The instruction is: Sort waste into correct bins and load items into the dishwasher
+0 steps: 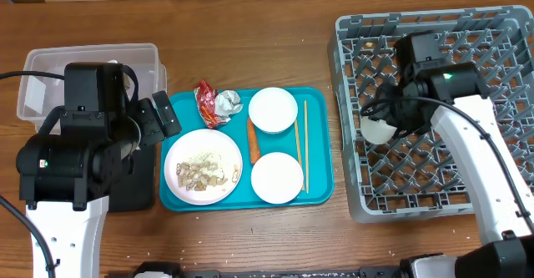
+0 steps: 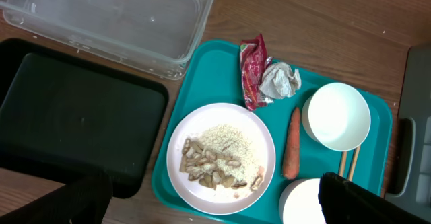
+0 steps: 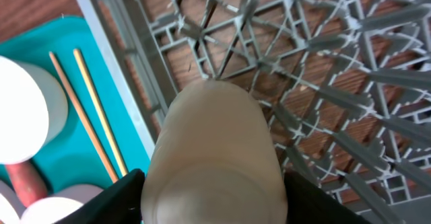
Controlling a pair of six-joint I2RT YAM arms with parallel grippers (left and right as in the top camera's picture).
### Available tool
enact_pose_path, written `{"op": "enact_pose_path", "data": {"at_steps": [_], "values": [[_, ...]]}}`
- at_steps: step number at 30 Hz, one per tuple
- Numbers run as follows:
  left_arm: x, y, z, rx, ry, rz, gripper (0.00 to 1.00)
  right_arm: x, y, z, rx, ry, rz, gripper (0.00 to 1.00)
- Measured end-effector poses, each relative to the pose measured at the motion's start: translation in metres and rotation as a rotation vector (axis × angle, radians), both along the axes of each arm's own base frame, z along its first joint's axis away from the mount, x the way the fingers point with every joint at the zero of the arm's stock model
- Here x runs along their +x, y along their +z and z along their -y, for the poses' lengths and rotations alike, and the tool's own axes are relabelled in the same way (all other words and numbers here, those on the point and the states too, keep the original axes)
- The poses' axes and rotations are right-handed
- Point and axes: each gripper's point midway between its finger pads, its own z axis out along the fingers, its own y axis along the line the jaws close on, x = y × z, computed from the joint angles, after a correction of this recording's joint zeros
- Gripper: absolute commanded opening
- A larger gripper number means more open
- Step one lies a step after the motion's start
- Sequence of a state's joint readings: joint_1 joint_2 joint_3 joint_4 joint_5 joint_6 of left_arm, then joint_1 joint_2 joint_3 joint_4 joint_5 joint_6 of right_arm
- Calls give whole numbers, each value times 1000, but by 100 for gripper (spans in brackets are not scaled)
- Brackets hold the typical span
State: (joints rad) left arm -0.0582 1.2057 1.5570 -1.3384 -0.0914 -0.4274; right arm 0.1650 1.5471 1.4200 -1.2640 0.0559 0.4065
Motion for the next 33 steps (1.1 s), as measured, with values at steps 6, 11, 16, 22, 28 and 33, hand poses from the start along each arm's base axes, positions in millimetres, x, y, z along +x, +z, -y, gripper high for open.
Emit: {"op": "enact_pose_path", "data": {"at_steps": [6, 11, 16, 22, 28, 33], "values": [[0, 0, 1, -7, -4, 0, 100, 0, 0, -2, 10, -5, 6, 74], [1, 0, 23, -91, -98, -4, 94, -2, 31, -1, 28, -5, 105, 79], [2, -10, 62, -118, -271, -49, 89, -25, 95, 2, 66, -14, 306, 82], [24, -63, 119, -90, -450, -156, 73, -57, 124, 7, 97, -37, 379, 82], [52, -132, 157, -70, -493, -278, 56, -70, 117, -7, 150, 46, 316, 72], [38, -139, 140, -26, -425, -376, 60, -76, 113, -52, 253, 264, 277, 72]]}}
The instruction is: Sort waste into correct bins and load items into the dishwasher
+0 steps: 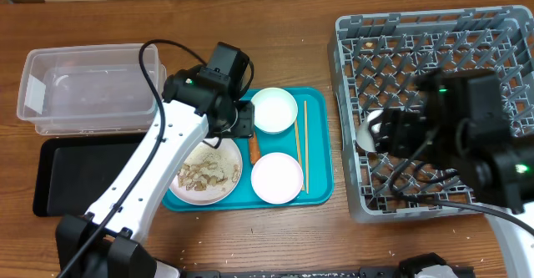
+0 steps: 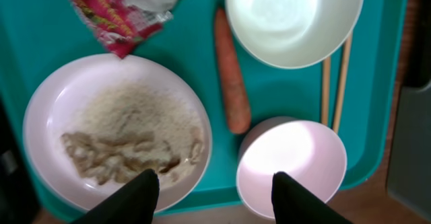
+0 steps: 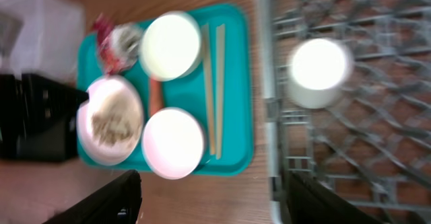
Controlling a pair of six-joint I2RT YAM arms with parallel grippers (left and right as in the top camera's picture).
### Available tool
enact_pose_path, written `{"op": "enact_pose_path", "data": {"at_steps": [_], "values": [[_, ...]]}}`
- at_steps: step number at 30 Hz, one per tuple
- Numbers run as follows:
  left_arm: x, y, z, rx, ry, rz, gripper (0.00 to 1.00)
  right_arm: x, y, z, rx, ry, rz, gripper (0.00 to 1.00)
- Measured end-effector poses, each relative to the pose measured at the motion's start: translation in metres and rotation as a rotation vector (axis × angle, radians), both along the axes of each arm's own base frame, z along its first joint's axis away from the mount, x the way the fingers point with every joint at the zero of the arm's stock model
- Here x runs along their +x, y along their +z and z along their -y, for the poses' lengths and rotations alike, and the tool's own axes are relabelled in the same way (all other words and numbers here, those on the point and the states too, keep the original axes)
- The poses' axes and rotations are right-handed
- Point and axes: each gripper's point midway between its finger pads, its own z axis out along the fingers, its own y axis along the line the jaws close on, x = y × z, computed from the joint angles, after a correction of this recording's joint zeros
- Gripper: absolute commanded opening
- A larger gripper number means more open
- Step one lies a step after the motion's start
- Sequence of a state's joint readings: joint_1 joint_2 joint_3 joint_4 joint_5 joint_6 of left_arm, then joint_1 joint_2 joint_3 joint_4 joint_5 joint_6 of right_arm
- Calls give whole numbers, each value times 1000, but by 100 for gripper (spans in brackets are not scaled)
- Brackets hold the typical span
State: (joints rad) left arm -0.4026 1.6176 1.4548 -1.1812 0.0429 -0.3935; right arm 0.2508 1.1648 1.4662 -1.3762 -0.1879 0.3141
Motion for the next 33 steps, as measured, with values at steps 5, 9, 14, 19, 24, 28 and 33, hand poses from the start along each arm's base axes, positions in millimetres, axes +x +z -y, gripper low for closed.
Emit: {"op": "enact_pose_path", "data": {"at_steps": [5, 9, 14, 19, 24, 28, 33], "values": [[-4, 65, -38, 49, 108, 66, 86, -4, -40, -57, 2, 186, -78, 72], [-17, 157, -74, 14, 188, 296, 100, -12, -98, -93, -42, 261, -188, 72], [-73, 214, -99, -17, 217, 466, 100, -16, -166, -112, -121, 265, -273, 69], [-100, 227, -106, -34, 221, 520, 100, -11, -217, -110, -183, 220, -321, 53], [-106, 232, -108, -41, 223, 540, 100, -13, -239, -107, -204, 206, -343, 49], [-107, 232, -108, -42, 223, 543, 100, -13, -248, -111, -173, 213, -329, 31], [-107, 232, -108, -43, 223, 543, 100, -22, -255, -107, -177, 224, -362, 4]]}}
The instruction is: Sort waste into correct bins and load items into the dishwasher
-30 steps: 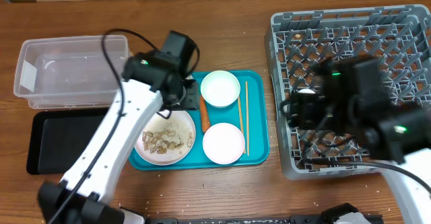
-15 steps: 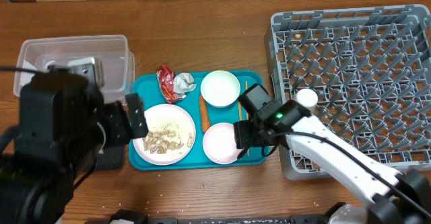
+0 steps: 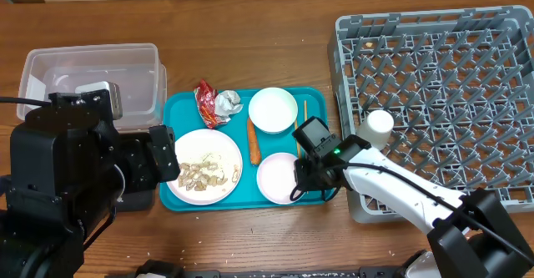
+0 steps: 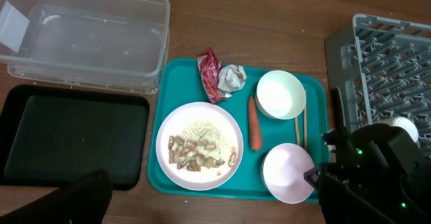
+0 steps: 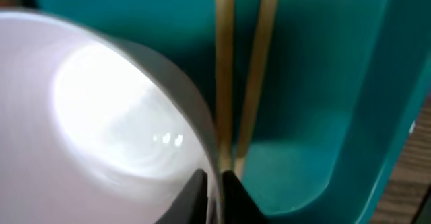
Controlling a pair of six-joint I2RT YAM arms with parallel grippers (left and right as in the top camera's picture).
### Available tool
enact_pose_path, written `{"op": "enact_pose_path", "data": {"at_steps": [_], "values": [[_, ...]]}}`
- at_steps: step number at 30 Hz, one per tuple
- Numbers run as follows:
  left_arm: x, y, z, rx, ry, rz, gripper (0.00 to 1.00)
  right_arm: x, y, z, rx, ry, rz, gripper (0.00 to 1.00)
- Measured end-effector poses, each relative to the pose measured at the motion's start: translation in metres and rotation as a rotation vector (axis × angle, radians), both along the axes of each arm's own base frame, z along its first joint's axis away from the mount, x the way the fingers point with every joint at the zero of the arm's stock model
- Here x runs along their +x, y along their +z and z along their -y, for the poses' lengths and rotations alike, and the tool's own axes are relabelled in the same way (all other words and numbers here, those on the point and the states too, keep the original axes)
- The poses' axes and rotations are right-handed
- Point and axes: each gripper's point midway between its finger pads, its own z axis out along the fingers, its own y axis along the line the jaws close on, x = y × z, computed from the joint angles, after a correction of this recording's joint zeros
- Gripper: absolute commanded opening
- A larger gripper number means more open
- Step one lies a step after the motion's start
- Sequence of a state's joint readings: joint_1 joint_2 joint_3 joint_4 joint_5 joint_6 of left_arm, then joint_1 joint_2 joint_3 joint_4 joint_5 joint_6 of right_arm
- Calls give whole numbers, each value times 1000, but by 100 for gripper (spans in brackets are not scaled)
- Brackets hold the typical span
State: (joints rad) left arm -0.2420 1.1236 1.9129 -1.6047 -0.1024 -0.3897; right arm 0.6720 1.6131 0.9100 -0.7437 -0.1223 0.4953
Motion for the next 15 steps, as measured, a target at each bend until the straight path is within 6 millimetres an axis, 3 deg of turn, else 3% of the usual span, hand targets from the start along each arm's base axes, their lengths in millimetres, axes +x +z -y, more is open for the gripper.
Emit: {"op": "enact_pose_path", "data": {"at_steps": [3, 7, 12, 15], "values": [[0, 0, 0, 0, 0, 0, 100, 1, 7, 6, -38, -20, -7, 4], [0, 0, 0, 0, 0, -1, 100, 5, 37, 12, -78, -15, 14, 4], [0, 0, 0, 0, 0, -1, 100, 34, 117, 19, -87, -56, 211, 4], [0, 0, 0, 0, 0, -1, 100, 56, 175, 51, -172, -180, 422, 4]]}}
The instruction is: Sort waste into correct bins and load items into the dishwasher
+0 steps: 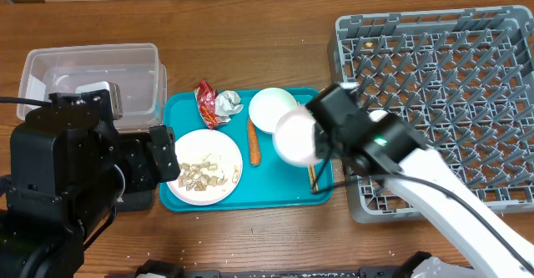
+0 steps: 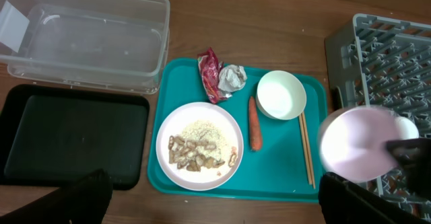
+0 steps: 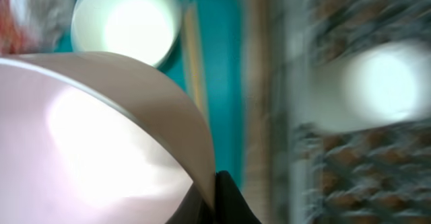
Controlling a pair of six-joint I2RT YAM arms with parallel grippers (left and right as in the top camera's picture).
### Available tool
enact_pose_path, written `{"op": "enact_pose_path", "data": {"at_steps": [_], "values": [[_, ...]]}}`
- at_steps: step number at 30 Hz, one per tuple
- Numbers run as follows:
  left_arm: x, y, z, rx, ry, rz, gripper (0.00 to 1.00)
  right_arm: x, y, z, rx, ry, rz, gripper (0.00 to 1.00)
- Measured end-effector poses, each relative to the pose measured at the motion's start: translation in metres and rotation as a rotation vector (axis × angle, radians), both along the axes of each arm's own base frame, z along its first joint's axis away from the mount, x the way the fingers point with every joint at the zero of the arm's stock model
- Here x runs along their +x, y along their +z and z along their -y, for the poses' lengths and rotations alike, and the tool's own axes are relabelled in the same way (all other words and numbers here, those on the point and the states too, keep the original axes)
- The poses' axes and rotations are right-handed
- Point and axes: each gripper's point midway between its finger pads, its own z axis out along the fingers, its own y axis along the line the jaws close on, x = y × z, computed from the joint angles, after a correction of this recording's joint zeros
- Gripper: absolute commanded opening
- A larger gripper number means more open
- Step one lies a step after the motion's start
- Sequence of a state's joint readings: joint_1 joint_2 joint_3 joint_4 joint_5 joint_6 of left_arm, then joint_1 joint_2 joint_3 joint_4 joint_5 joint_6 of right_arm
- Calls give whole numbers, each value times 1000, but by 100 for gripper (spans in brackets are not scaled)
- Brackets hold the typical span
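My right gripper [image 1: 315,143] is shut on the rim of a pale pink bowl [image 1: 292,138], held tilted above the teal tray [image 1: 288,196]; in the right wrist view the bowl [image 3: 101,143] fills the frame, its rim pinched in my gripper [image 3: 217,194]. On the tray lie a plate of food [image 1: 203,167], a carrot [image 1: 252,142], a red wrapper [image 1: 205,101], crumpled paper [image 1: 228,103], a white bowl [image 1: 269,107] and chopsticks [image 2: 306,147]. My left gripper [image 2: 215,209] hangs open, high over the tray's left front.
The grey dish rack [image 1: 501,78] stands at the right with a white cup [image 1: 377,118] upside down near its left wall. A clear plastic bin [image 1: 58,69] and a black tray [image 2: 67,136] sit left of the teal tray.
My right gripper, which was shut on the pink bowl's rim down at the tray's front right, now holds that bowl up off the tray. The left arm has not moved.
My right gripper held the white cup over the rack while the left hung by the bins. Then the cup stood in the rack and my left gripper was over the tray's carrot. Then the left was back, empty, and the right gripped the pink bowl, now lifted.
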State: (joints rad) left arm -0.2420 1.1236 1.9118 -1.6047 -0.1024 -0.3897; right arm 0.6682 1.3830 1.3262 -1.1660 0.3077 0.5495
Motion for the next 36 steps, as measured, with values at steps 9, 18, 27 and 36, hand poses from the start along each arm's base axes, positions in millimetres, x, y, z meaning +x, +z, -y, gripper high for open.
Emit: {"op": "enact_pose_path", "data": {"at_steps": [9, 18, 27, 36], "values": [[0, 0, 0, 0, 0, 0, 100, 48, 93, 153, -428, -606, 507, 4], [0, 0, 0, 0, 0, 0, 100, 85, 58, 247, -694, -915, 474, 4], [0, 0, 0, 0, 0, -1, 100, 129, -11, 261, -834, -826, 327, 4], [0, 0, 0, 0, 0, -1, 100, 132, -35, 261, -943, -759, 248, 4]]}}
